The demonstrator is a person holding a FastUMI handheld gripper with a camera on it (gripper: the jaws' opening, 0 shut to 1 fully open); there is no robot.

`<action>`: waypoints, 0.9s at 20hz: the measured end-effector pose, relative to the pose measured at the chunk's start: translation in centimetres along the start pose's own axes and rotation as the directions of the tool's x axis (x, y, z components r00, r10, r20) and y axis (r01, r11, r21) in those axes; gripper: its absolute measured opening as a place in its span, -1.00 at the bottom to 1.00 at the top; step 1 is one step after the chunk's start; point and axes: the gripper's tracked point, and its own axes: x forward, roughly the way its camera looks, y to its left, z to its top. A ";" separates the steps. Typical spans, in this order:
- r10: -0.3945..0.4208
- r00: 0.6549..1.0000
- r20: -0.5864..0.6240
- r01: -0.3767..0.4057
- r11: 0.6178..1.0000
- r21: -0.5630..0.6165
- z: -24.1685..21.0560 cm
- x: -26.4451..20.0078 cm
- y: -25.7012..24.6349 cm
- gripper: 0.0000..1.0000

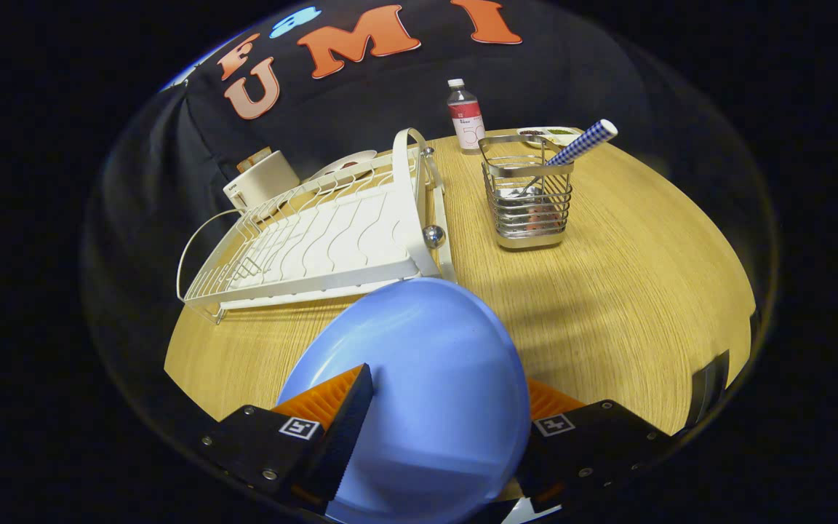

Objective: Take the plate from the dish rack, then take the spoon from the basket and place it into the plate.

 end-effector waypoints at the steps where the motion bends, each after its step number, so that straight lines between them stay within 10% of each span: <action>1: 0.012 1.000 -0.009 -0.012 1.000 -0.005 0.4 0.0 0.1 0.82; 10: -0.067 0.992 0.109 0.064 0.997 0.031 5.0 -1.4 -3.6 0.75; 18: -0.233 0.885 0.404 0.202 0.972 0.118 13.5 -2.9 -9.9 0.51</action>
